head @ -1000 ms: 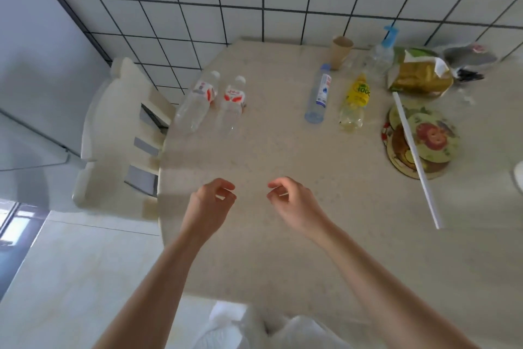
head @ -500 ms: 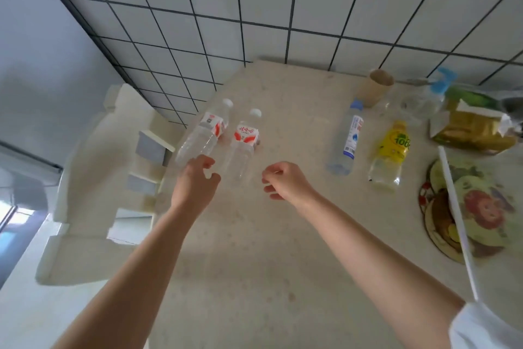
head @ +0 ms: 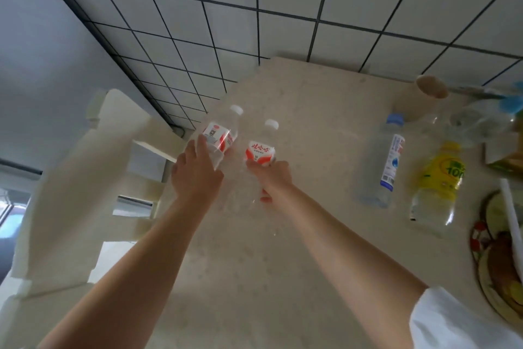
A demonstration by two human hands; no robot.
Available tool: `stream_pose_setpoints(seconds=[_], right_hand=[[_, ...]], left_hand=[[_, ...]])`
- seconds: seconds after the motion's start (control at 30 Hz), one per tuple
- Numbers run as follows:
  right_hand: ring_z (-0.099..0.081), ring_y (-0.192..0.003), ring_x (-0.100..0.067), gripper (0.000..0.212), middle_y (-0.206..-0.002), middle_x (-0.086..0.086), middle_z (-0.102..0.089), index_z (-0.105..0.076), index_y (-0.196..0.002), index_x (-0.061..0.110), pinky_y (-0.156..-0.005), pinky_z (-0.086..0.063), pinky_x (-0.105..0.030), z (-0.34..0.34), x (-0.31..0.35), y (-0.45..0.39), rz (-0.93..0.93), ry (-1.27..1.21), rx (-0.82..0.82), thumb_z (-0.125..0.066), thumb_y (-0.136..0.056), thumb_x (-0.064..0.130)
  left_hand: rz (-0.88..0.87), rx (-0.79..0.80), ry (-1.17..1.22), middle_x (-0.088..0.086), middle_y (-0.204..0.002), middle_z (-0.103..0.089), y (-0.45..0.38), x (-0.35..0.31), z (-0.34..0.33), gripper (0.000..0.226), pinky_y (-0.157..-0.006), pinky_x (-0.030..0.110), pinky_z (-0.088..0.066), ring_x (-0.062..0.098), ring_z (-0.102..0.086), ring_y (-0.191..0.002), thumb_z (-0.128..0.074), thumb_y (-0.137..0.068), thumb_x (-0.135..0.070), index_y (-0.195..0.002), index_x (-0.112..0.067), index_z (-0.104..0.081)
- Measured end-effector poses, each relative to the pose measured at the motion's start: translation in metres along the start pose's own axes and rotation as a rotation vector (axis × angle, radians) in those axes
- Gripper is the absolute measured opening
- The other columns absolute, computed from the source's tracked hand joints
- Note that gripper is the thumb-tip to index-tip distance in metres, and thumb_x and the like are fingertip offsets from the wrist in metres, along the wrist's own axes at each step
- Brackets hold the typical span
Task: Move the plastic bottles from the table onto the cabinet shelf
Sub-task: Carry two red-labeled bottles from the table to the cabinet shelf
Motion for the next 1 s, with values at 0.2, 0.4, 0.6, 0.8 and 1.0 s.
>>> stream_pose_setpoints(seconds=[0.2,0.4,0.6,0.8,1.0], right_hand=[[-0.050,-0.112,-0.021,0.078,-0.102,0.003,-0.046,-0.045,-0.115,0.016,-0.091,-0.052,-0.039,-0.010,0.008,-0.004,0.061,0.120,-0.130,-0.076,-0.056,0.057],[-0.050,-0.114,-0.023,0.087,-0.123,-0.005,-0.047,-0.038,-0.124,0.014,-0.094,-0.047,-0.035,-0.013,0.008,-0.008,0.068,0.162,-0.144,-0.080,-0.057,0.052],[-0.062,-0.089,-0.017,0.055,-0.094,0.003,-0.056,-0.045,-0.092,0.021,-0.073,-0.057,-0.036,-0.002,0.006,-0.010,0.037,-0.009,-0.008,-0.085,-0.057,0.037],[-0.067,-0.070,-0.023,0.067,-0.093,-0.009,-0.070,-0.059,-0.111,0.008,-0.053,-0.052,-0.030,0.012,-0.016,0.020,-0.076,-0.244,0.181,-0.080,-0.052,0.028],[-0.060,-0.069,-0.025,0.023,-0.076,-0.008,-0.065,-0.065,-0.089,0.012,-0.071,-0.056,-0.047,0.065,-0.061,0.058,-0.011,-0.214,0.129,-0.074,-0.069,0.016]], left_hand=[[0.115,-0.047,-0.051,0.015,-0.123,-0.056,-0.025,0.004,-0.009,0.088,-0.086,0.049,-0.052,0.036,-0.060,-0.106,-0.066,-0.077,-0.065,-0.138,-0.013,-0.029],[0.119,-0.032,-0.009,0.014,-0.113,-0.057,-0.036,0.004,-0.010,0.090,-0.083,0.047,-0.053,0.036,-0.062,-0.100,-0.054,-0.073,-0.080,-0.126,-0.009,-0.039],[0.146,0.048,0.041,0.012,-0.118,-0.057,-0.040,0.007,-0.008,0.075,-0.089,0.047,-0.049,0.034,-0.059,-0.108,-0.074,-0.074,-0.052,-0.126,-0.011,-0.039],[0.136,0.163,0.162,0.007,-0.109,-0.063,-0.004,0.003,-0.008,0.076,-0.076,0.034,-0.043,0.025,-0.060,-0.094,-0.085,-0.064,-0.038,-0.125,-0.012,-0.046],[0.155,0.310,0.605,0.006,-0.102,-0.071,0.074,-0.002,-0.023,0.069,-0.084,0.039,-0.057,0.023,-0.068,-0.090,-0.090,-0.057,-0.032,-0.116,-0.010,-0.060]])
Point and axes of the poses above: each hand's wrist, its own y-axis away from the middle knuckle, its own z-axis out of the back of the hand, x = y × z, the point moved 9 cm from there along -y, towards the middle knuckle
